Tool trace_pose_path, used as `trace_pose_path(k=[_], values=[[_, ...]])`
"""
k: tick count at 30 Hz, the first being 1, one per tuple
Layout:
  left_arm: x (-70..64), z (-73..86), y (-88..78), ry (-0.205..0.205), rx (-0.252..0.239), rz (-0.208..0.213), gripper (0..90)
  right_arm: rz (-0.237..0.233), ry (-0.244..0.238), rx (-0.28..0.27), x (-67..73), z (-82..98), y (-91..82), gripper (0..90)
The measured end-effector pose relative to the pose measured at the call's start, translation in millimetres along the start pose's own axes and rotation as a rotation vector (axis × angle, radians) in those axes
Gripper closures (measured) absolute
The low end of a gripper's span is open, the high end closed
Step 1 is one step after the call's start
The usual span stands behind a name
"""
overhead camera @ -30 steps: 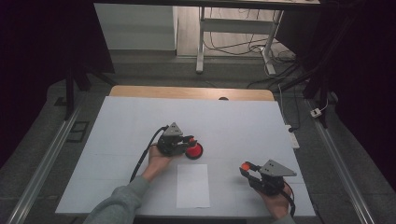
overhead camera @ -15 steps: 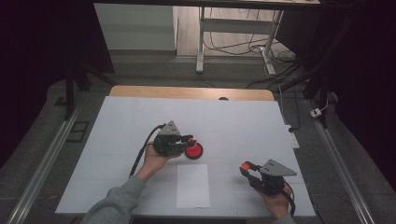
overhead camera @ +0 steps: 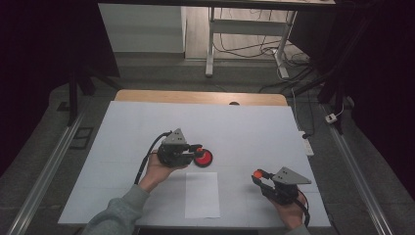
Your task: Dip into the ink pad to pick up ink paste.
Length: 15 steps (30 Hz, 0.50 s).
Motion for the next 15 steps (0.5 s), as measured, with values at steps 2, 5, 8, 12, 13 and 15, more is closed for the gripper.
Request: trace_pose_path(k=[2, 5, 8, 12, 13, 15], values=[[-2.4, -0.1, -2.0, 0.003, 0.001, 0.001, 72.0, 0.000, 0.002, -0.001, -0.3, 0.0, 0.0, 64.5], [-5.2, 0.6, -6.0, 0.001, -0.002, 0.002, 72.1, 0.002, 0.003, -0.002, -0.9, 0.2, -0.1, 64.5], [-8.7, 3.8, -8.0, -0.008, 0.000, 0.000, 72.0, 0.003, 0.005, -0.004, -0.8, 0.3, -0.2, 64.5], [-15.8, 6.9, -12.0, -0.004, 0.004, 0.013, 72.1, 0.000, 0.003, -0.001, 0.5, -0.1, -0.4, 64.5], [-17.4, 7.3, -13.3, -0.001, 0.003, 0.013, 72.1, 0.001, -0.001, 0.000, 0.5, -0.2, -0.3, 64.5], [-20.4, 8.0, -15.4, 0.005, 0.002, 0.013, 72.1, 0.001, -0.004, 0.001, 0.7, 0.0, -0.1, 64.4]])
Point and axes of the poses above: each handheld gripper's, and its own axes: y roughly forward along the jaws, z roughly out of its underside, x roughly to its left, the point moved 6 cm from there along y, roughly forward along the jaws, and after that the axes turned 3 degrees about y, right-handed, at the moved point
